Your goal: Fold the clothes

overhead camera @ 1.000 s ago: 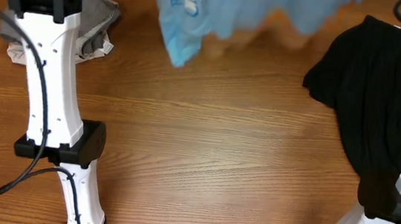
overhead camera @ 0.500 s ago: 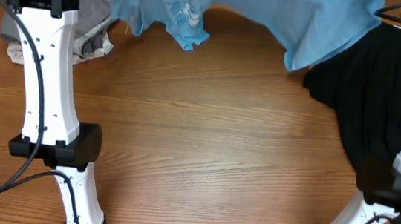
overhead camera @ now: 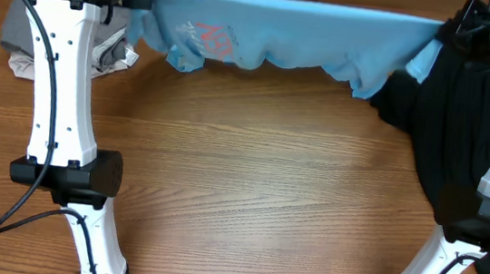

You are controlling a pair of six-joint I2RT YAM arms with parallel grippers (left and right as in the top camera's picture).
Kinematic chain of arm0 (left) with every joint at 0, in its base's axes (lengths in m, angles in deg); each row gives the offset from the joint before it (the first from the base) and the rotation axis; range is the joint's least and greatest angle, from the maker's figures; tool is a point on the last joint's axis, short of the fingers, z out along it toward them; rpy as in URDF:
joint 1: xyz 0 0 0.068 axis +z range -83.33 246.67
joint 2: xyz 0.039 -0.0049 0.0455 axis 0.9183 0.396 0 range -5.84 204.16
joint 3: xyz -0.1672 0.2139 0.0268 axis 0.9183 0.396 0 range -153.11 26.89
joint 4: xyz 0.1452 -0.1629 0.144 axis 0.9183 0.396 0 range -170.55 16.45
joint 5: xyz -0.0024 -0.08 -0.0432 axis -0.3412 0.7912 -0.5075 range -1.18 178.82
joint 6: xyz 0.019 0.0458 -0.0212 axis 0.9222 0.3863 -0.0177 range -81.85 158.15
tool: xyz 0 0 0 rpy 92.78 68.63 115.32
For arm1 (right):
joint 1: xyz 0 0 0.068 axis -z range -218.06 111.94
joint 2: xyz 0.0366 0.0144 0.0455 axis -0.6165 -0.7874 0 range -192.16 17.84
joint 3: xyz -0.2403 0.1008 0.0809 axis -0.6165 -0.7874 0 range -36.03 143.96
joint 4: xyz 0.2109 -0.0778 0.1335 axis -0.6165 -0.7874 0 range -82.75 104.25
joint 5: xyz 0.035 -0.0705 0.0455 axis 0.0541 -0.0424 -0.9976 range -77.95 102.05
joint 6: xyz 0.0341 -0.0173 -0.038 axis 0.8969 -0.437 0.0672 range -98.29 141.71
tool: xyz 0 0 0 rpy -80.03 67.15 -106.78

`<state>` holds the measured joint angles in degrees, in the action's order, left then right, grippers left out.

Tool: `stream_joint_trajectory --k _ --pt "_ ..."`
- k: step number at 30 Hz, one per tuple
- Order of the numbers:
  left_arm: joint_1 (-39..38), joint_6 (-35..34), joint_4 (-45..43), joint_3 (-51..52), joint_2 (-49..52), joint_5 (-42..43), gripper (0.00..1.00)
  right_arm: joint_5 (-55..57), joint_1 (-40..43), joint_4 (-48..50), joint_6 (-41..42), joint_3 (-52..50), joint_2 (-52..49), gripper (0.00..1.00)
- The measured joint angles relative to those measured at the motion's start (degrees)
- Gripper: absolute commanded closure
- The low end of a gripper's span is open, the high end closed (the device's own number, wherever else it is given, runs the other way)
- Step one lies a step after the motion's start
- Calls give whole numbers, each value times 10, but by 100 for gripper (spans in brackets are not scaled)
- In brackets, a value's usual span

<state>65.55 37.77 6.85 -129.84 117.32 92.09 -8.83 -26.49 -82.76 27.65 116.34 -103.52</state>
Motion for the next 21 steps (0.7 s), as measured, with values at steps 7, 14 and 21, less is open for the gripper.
stream_joint_trajectory --k 7,14,21 --pt "0 -12 93 0 -1 9 96 17 0 -5 5 -2 18 96" --pt "0 -16 92 56 -45 15 96 65 -1 -3 19 -155 190 96" --pt "2 -28 94 217 -168 7 96 87 -1 28 30 -431 362 96"
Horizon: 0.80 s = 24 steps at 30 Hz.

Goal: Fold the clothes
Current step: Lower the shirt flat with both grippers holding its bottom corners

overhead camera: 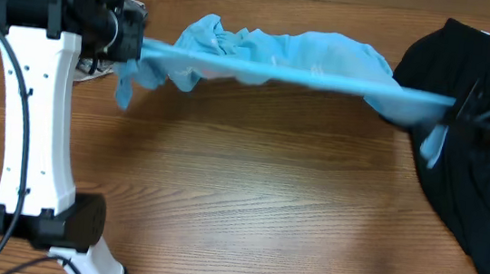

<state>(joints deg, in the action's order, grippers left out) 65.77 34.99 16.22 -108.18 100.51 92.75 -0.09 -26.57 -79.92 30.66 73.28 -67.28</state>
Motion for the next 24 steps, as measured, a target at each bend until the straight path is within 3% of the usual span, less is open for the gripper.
stream_joint_trajectory --k 5,8,19,24 --pt "0 -4 -20 153 -50 -9 96 6 1 50 18 -212 81 96" --pt "0 -10 -49 244 -70 -12 96 8 2 50 27 -279 126 96" --pt "1 -45 -145 500 -303 -20 96 20 5 9 59 -369 235 96" --pt "2 -59 -196 635 -321 -12 96 19 6 25 85 -415 238 96"
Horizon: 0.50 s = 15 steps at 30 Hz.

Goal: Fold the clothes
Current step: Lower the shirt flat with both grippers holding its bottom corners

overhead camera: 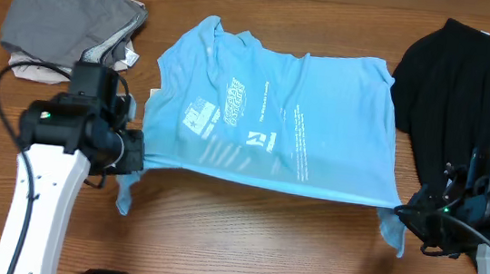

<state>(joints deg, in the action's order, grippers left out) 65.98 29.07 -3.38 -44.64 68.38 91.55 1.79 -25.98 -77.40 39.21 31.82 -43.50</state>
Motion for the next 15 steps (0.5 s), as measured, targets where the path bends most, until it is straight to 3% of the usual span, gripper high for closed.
stream_joint_trajectory --k 5,15 --pt "0 -18 -62 77 9 22 96 -17 2 34 31 -48 0 96" --pt "0 -65 -145 138 9 29 96 -43 3 137 109 -186 0 96"
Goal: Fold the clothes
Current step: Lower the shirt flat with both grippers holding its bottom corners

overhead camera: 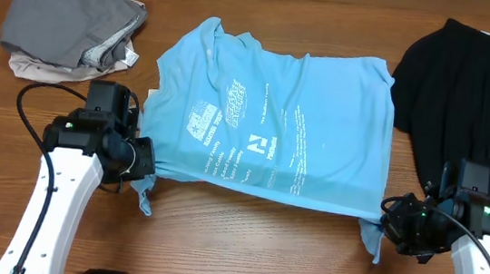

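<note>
A light blue T-shirt (269, 126) with white print lies spread on the wooden table (243, 246), collar toward the far side. My left gripper (141, 167) is shut on its near left corner, where a bit of cloth hangs down. On the opposite side, my right gripper (382, 223) is shut on the near right corner, with a flap of cloth drooping below it. The near hem runs stretched between the two grippers.
A pile of grey clothes (70, 18) sits at the far left corner. A black garment (468, 97) lies at the far right, close to the shirt's right edge. Bare wood shows along the near side.
Both grippers have moved slightly inward and toward the far side, still holding the shirt's near corners. The hem now lies shorter and the shirt looks a little less stretched.
First the shirt hung bunched between both grippers at the far edge of the table. Then it was stretched in the air over the far half. Then it lay spread flat with the print up, and now the grippers hold its near corners low at the table.
</note>
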You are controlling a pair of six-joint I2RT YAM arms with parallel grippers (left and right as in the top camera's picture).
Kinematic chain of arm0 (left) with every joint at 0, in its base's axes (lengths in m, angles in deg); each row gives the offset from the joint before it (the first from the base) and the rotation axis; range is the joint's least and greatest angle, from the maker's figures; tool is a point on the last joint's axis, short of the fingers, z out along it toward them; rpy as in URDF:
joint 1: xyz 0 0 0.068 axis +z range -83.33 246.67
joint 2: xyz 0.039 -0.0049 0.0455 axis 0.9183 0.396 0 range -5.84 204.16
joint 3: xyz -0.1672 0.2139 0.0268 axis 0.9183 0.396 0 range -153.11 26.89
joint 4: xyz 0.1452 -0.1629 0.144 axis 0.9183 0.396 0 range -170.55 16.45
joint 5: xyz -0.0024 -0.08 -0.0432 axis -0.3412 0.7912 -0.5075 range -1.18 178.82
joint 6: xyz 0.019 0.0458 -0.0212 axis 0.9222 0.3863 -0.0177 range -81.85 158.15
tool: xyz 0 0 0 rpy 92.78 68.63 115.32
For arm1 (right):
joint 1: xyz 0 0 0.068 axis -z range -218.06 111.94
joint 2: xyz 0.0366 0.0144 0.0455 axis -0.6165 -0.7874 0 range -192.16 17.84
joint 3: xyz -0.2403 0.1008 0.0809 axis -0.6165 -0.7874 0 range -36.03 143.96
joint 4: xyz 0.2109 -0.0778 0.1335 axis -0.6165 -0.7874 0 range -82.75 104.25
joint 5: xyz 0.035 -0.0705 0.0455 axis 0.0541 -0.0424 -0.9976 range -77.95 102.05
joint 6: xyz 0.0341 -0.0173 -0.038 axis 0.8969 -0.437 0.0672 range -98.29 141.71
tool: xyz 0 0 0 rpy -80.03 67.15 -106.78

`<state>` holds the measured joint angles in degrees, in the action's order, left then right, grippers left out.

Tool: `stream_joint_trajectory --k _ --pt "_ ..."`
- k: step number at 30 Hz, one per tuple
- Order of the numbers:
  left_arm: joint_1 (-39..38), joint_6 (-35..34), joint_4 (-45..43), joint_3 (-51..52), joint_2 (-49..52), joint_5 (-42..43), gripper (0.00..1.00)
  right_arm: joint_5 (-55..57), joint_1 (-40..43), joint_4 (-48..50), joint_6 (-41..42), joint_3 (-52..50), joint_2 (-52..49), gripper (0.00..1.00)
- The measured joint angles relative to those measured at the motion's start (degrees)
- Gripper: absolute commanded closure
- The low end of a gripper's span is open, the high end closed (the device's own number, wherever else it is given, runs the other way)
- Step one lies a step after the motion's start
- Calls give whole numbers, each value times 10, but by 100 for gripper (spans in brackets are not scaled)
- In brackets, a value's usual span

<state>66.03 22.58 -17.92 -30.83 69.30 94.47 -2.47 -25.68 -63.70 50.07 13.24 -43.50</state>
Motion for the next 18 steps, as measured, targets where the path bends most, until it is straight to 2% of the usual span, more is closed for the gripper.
stream_joint_trajectory --k 13,14,16,18 --pt "0 -30 -75 129 0 15 95 0 0 14 38 -21 0 96" --pt "0 -30 -75 131 0 15 86 -1 0 14 39 -21 0 95" --pt "0 -31 -76 132 0 16 75 0 0 10 40 -21 0 82" --pt "0 -36 -78 132 0 16 61 -1 0 8 41 -21 0 77"
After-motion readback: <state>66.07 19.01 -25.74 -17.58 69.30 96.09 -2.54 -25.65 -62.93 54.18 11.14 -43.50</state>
